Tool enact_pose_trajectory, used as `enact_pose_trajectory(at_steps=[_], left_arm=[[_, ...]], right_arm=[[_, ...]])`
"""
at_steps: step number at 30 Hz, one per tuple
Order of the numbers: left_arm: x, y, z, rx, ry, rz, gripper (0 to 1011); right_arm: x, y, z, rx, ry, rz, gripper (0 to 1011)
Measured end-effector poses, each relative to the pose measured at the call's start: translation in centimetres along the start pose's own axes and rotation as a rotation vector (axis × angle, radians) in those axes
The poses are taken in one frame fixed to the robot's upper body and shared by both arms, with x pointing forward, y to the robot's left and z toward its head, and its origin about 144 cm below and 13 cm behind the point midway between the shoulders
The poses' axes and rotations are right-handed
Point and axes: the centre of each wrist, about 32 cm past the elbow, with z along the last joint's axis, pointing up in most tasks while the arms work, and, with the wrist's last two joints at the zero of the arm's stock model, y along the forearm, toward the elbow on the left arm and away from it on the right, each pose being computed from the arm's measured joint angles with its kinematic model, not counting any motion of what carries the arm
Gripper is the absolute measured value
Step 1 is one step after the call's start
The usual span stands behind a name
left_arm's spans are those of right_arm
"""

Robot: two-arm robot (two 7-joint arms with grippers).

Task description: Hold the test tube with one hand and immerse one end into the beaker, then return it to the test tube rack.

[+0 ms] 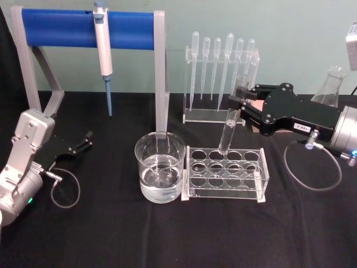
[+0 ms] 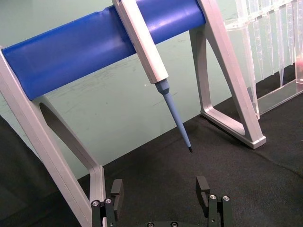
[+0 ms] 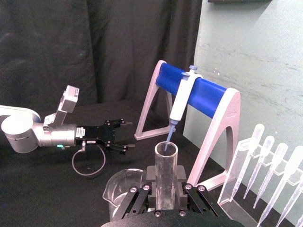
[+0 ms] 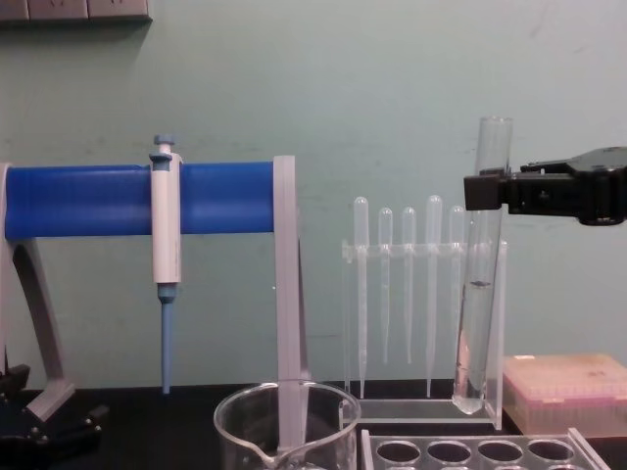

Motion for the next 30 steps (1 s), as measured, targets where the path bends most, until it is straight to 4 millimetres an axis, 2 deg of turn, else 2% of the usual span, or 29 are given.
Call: enact_pose_trajectory(at_steps=[30], left_arm=[[0.0, 0.0, 0.0, 0.0, 0.0, 0.0, 1000]], right_arm=[[0.0, 0.0, 0.0, 0.0, 0.0, 0.0, 242]])
